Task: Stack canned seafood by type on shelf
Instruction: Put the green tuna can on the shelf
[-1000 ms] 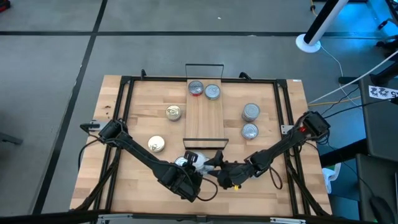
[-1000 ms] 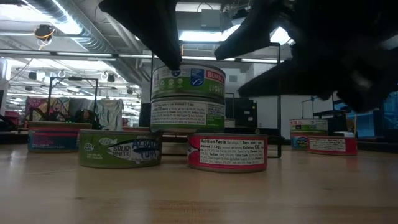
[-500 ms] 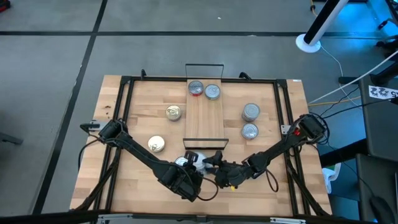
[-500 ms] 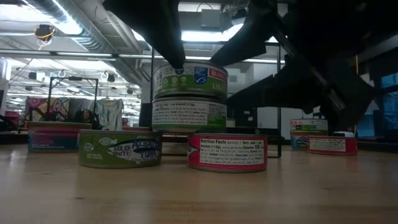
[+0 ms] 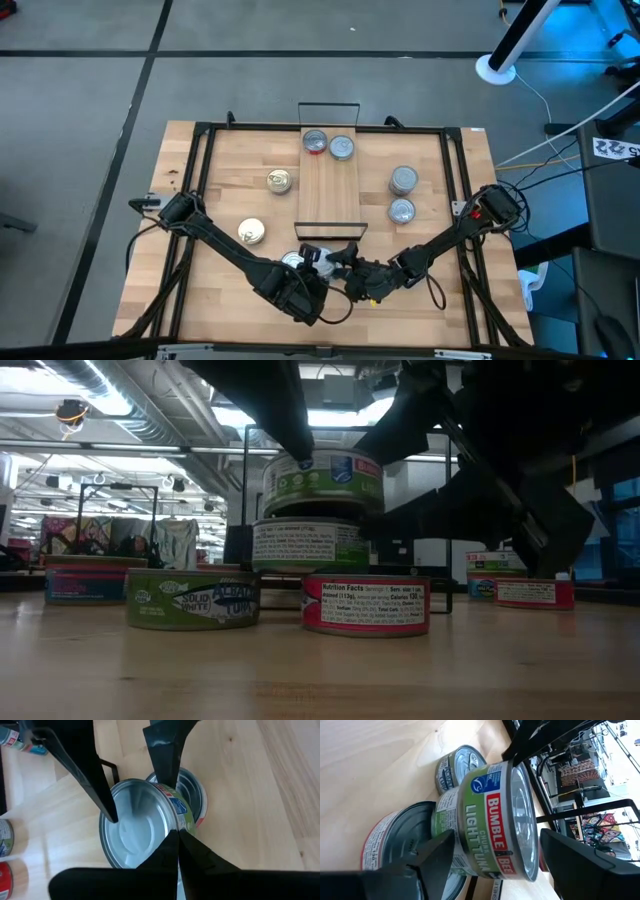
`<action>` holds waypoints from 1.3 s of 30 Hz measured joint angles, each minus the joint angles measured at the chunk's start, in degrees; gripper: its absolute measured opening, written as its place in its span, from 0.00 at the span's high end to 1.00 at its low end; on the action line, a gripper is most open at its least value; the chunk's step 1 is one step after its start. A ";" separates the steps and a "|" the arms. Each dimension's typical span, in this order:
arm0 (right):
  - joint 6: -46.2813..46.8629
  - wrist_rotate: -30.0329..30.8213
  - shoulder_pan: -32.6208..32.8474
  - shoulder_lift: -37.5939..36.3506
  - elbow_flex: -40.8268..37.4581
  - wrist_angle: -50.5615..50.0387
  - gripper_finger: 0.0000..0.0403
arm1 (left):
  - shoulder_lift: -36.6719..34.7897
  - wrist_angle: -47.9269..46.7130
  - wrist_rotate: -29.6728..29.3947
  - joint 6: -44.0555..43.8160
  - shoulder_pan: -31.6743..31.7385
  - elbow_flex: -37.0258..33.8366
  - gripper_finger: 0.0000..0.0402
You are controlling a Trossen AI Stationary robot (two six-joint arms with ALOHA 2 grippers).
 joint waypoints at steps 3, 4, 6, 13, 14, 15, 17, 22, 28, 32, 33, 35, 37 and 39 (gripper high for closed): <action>0.02 0.07 0.00 0.00 0.00 0.02 0.27 | 0.00 0.66 0.00 0.00 0.00 0.00 1.00; 0.00 0.09 0.00 0.00 0.00 0.11 0.27 | 0.00 0.66 0.00 0.00 0.00 0.00 1.00; 0.01 0.09 0.13 0.00 0.00 0.69 0.27 | 0.00 0.64 0.00 0.00 0.00 0.00 1.00; 0.02 0.13 0.13 0.00 0.00 1.57 0.31 | 0.00 0.63 0.00 0.00 0.00 0.00 1.00; 0.02 0.11 0.13 -0.01 0.00 1.49 0.33 | 0.00 0.63 0.00 0.01 0.00 0.00 1.00; 0.02 0.10 0.13 0.00 0.00 1.43 0.36 | 0.00 0.63 -0.02 0.01 0.00 0.00 1.00; 0.00 0.07 0.16 0.00 0.00 1.37 0.41 | 0.00 0.58 -0.07 0.00 0.00 0.00 1.00; -0.27 -0.23 0.20 -0.02 -0.02 1.21 0.57 | -0.13 0.32 -0.34 0.00 0.00 0.04 1.00; -0.67 -0.40 0.26 -0.02 -0.02 1.40 0.65 | -0.28 0.19 -0.52 0.28 -0.02 0.13 0.97; -1.25 -0.46 0.45 -0.02 -0.02 1.60 0.62 | -0.27 0.31 -0.20 -1.49 0.04 0.13 0.91; -1.25 -0.37 0.59 -0.02 -0.02 1.68 0.62 | -0.26 0.38 -0.10 -2.41 0.09 0.13 0.89; -1.24 0.00 0.78 -0.02 -0.02 1.93 0.62 | -0.21 0.40 0.00 -3.61 0.11 0.13 0.83; -1.25 0.19 1.26 -0.02 -0.02 2.33 0.63 | -0.20 0.33 -0.02 -4.36 0.07 0.13 0.77; -1.23 0.45 1.61 -0.02 0.19 2.48 0.64 | -0.20 0.25 -0.01 -4.37 0.02 0.16 0.72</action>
